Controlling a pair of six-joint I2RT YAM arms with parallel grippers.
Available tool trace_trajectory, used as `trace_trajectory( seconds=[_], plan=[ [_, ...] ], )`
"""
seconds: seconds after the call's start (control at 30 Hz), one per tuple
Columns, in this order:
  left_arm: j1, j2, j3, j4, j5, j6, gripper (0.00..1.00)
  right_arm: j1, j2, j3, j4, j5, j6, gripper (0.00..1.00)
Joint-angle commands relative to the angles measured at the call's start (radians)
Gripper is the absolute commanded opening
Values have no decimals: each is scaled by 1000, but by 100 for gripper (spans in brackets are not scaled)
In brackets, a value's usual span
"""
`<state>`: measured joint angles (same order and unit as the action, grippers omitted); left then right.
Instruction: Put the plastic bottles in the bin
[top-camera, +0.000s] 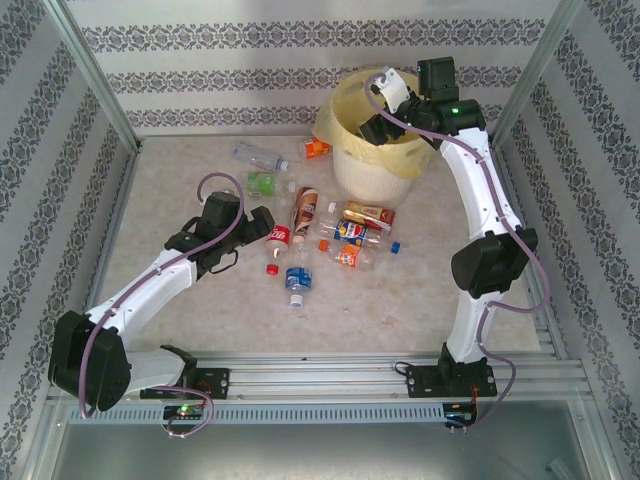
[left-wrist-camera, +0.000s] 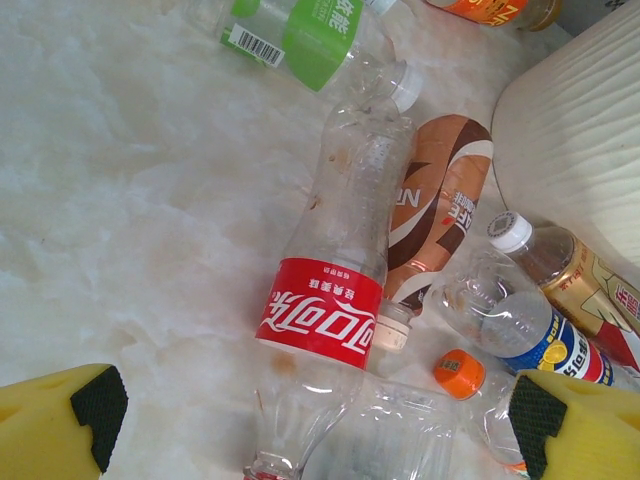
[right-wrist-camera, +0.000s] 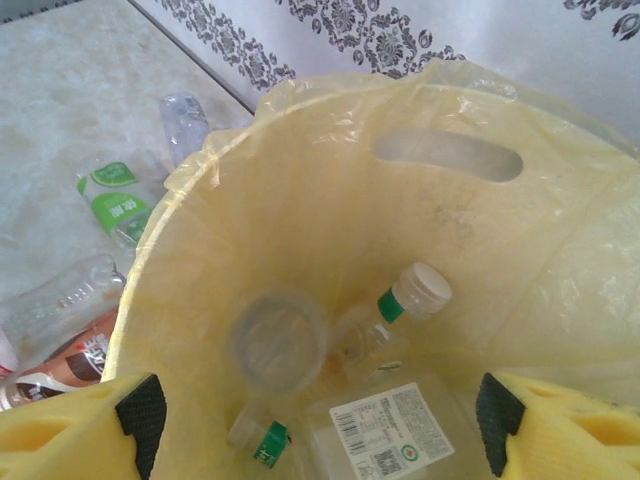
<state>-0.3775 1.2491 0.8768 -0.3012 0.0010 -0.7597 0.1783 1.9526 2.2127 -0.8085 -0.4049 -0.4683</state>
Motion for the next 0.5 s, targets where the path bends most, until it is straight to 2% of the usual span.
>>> trace_trajectory(
  seconds=[0.0, 0.2, 0.47],
  plan=[
    [8, 12, 24, -11, 15, 23, 99, -7, -45, -20, 56, -48, 40, 86],
    [9, 55, 32, -7, 54, 43, 99, -5, -150, -150, 225, -22, 195, 98],
    [8, 139, 77, -58, 83, 131, 100, 7, -342, -427, 488, 75, 526, 98]
  ],
)
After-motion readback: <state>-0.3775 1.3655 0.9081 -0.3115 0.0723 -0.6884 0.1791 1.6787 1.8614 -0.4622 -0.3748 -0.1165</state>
